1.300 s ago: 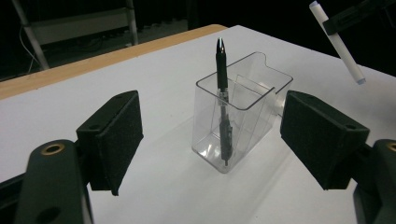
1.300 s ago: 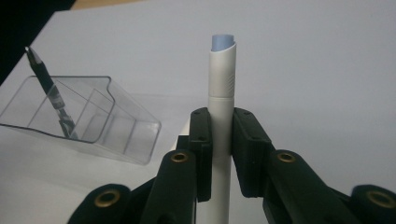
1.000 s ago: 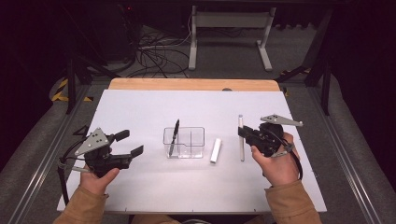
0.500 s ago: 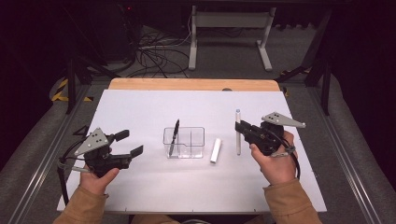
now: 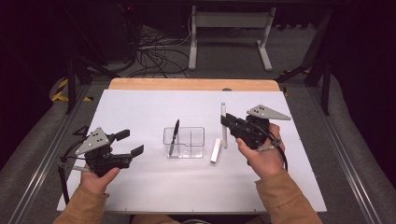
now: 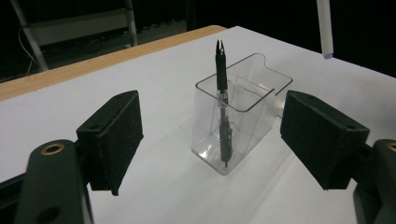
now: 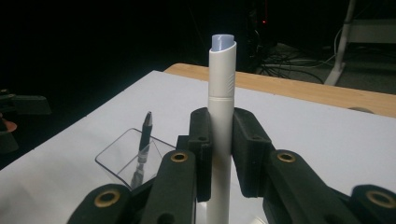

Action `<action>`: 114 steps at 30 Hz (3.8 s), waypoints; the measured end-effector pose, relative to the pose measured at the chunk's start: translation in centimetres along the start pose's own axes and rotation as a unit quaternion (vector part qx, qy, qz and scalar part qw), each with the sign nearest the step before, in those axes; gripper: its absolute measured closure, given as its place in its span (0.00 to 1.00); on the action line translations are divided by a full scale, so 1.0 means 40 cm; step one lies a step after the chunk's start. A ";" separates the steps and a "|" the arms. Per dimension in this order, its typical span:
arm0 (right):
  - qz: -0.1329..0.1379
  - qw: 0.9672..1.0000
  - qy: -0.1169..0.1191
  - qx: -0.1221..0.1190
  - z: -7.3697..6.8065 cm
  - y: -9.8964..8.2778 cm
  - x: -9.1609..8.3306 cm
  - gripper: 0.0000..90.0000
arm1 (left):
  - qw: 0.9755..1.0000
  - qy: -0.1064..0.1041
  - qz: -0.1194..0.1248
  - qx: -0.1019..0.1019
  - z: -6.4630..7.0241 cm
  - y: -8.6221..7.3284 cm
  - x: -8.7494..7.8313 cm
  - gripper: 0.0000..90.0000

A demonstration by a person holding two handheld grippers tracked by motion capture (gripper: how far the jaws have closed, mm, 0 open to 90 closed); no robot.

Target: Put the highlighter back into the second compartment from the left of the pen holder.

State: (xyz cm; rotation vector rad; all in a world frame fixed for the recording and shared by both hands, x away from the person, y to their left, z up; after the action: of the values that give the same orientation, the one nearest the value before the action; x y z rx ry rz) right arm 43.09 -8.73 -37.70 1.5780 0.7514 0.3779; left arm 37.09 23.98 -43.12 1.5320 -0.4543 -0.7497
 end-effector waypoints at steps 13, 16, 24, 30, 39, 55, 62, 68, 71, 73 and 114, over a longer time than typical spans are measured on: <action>0.014 0.999 0.022 0.025 -0.044 0.010 0.077 0.88 | 1.000 -0.001 -0.001 0.001 -0.002 0.000 0.003 0.24; 0.017 0.999 0.027 0.026 -0.054 0.013 0.090 0.88 | 1.000 -0.002 -0.001 0.000 -0.001 0.000 0.003 0.24; 0.026 0.998 0.046 0.041 -0.086 0.017 0.118 0.88 | 1.000 -0.004 0.001 -0.007 0.003 0.001 0.002 0.24; 0.023 0.997 0.052 0.050 -0.103 0.006 0.146 0.88 | 1.000 -0.002 0.001 0.005 -0.003 0.003 0.001 0.24; 0.022 0.997 0.055 0.050 -0.115 -0.012 0.178 0.88 | 1.000 -0.002 0.000 0.005 -0.003 0.002 0.001 0.24; 0.027 0.997 0.049 0.060 -0.131 -0.047 0.227 0.88 | 1.000 -0.004 -0.001 0.001 0.000 0.000 0.003 0.24; 0.026 0.997 0.048 0.063 -0.135 -0.057 0.237 0.87 | 1.000 -0.006 -0.002 -0.002 0.001 -0.002 0.004 0.24; 0.025 0.997 0.048 0.060 -0.141 -0.065 0.241 0.87 | 1.000 -0.006 -0.001 -0.001 0.001 -0.002 0.005 0.24; 0.024 0.997 0.049 0.058 -0.142 -0.071 0.242 0.87 | 1.000 -0.006 -0.002 -0.001 0.001 -0.002 0.004 0.24; 0.022 0.997 0.047 0.058 -0.140 -0.076 0.243 0.87 | 1.000 -0.006 -0.001 -0.001 0.001 -0.002 0.004 0.24; 0.042 0.999 0.008 0.033 -0.027 -0.008 0.126 0.20 | 1.000 -0.007 0.000 -0.006 0.004 0.001 0.010 0.24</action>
State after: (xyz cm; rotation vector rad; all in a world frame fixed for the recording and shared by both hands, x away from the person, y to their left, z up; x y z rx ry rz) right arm 46.01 -4.62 -38.77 1.6732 0.7176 0.4319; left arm 37.26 23.58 -43.14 1.5154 -0.4593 -0.7629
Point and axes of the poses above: each handheld gripper's, and its own axes: x roughly forward along the jaws, y roughly out of its top, z roughly to its right, the point moved 7 cm from there along x, roughly forward along the jaws, and after that the axes turned 7 degrees about z, right-handed, at the moved point
